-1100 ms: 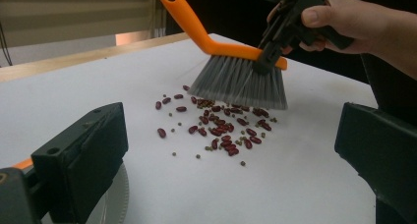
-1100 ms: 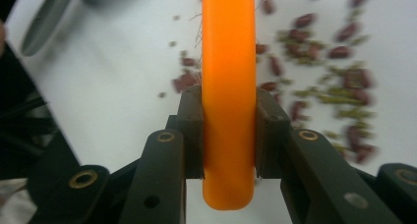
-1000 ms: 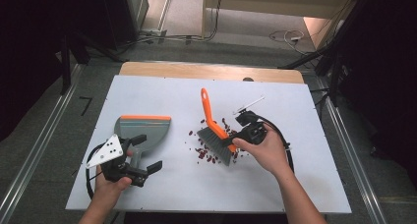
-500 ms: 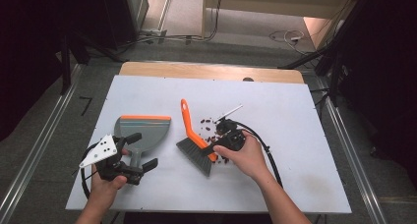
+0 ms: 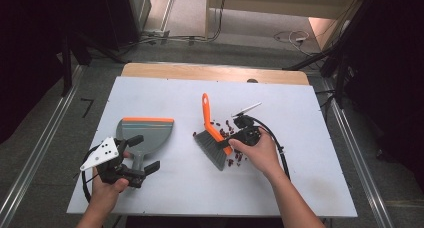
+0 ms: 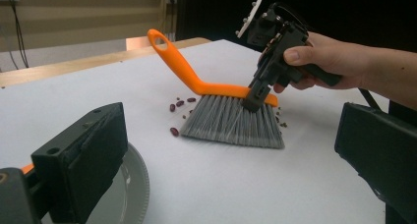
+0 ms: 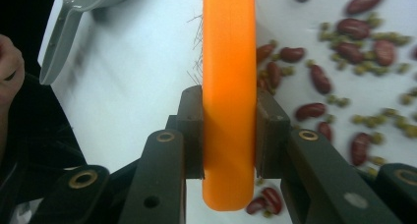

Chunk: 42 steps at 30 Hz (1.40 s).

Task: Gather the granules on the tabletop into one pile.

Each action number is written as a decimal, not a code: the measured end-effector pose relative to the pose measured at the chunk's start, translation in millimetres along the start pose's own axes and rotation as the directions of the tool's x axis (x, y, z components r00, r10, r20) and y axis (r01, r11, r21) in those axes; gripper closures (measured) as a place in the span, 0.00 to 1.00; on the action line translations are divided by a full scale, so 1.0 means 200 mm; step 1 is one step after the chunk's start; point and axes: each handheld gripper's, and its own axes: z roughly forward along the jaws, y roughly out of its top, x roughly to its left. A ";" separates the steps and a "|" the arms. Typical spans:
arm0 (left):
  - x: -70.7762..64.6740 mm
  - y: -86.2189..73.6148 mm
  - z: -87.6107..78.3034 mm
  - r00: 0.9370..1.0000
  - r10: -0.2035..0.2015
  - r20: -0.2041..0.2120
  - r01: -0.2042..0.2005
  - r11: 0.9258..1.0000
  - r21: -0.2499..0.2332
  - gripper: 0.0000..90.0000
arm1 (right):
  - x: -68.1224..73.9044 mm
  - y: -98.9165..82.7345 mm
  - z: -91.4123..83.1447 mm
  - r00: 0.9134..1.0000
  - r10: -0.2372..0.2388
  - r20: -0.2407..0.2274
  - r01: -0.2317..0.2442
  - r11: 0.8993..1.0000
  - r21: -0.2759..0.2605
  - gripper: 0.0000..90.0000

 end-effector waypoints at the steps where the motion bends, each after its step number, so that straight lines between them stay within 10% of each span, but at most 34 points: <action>1: 0.00 0.00 0.00 1.000 0.000 0.000 0.000 1.000 0.000 0.00 | -0.01 0.00 -0.01 1.000 0.007 0.004 -0.007 1.000 -0.001 0.76; 15: 0.00 0.00 0.01 1.000 -0.001 0.002 0.001 1.000 0.007 0.00 | -0.12 -0.02 -0.12 0.997 0.055 0.054 -0.052 0.998 -0.047 0.76; 23: 0.00 0.00 0.01 1.000 -0.003 0.001 0.003 1.000 0.007 0.00 | -0.07 -0.02 -0.16 0.999 0.043 0.027 -0.040 0.995 -0.087 0.76; 42: 0.01 -0.01 -0.01 1.000 -0.006 -0.004 0.006 1.000 0.000 0.00 | 0.05 0.15 0.13 0.991 0.109 -0.077 -0.116 0.989 -0.090 0.76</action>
